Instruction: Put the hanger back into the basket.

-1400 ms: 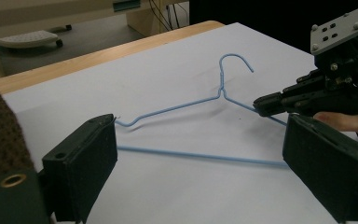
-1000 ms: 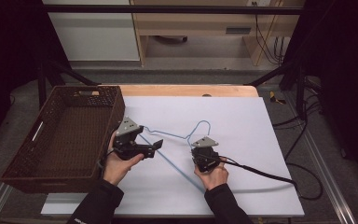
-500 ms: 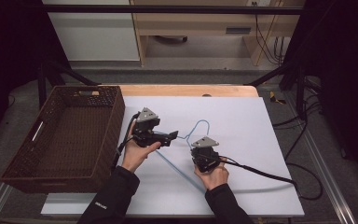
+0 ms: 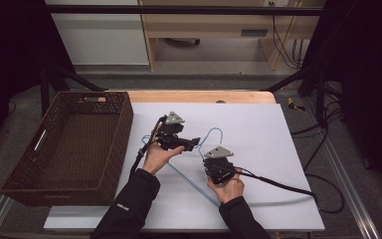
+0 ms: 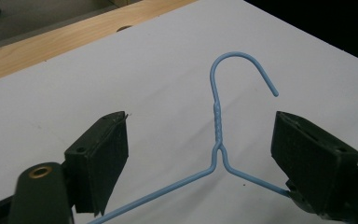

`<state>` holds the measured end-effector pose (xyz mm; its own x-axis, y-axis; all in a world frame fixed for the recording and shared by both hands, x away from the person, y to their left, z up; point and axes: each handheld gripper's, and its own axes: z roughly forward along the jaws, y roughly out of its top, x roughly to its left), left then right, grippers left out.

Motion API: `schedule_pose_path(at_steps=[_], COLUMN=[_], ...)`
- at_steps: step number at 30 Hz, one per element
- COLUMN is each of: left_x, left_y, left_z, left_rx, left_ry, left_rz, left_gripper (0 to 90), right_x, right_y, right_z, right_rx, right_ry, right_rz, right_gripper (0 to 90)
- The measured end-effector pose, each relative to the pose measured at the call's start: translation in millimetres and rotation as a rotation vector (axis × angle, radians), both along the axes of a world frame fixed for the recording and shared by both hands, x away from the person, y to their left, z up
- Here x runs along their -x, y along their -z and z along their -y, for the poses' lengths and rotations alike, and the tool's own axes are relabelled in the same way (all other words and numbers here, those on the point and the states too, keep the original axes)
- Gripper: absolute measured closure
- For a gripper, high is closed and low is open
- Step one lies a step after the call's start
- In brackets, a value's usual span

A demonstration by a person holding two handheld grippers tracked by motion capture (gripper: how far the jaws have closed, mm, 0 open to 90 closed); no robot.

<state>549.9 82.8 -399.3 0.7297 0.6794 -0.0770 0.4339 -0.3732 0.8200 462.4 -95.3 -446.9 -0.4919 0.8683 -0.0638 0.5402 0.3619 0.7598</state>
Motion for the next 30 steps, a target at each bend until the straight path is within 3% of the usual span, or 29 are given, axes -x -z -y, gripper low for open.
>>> schedule_pose_path(at_steps=[5,13,23,26,30], left_x=[-5.4,-14.8,-20.7,-21.2,-19.3], left_y=[12.2,29.1,35.7,36.0,35.2], left_z=[13.5,32.9,45.7,47.4,49.7], left_rx=[-0.023,-0.052,-0.105,-0.103,-0.104], left_ry=[0.020,0.039,0.032,0.037,0.031], left_rz=[-0.023,-0.056,-0.095,-0.111,-0.108], left_gripper=[25.7,43.9,72.8,80.4,84.4], right_x=[-0.4,-0.2,0.6,0.5,0.3], right_y=[0.2,0.1,-0.9,-1.1,-0.6], right_z=[0.2,0.2,0.4,1.0,1.0], right_rx=[0.001,0.000,-0.006,-0.002,-0.001], right_ry=[-0.004,-0.012,-0.017,-0.023,-0.024], right_rz=[0.001,-0.002,-0.004,0.002,0.004], right_gripper=[88.0,88.0,88.0,88.0,88.0])
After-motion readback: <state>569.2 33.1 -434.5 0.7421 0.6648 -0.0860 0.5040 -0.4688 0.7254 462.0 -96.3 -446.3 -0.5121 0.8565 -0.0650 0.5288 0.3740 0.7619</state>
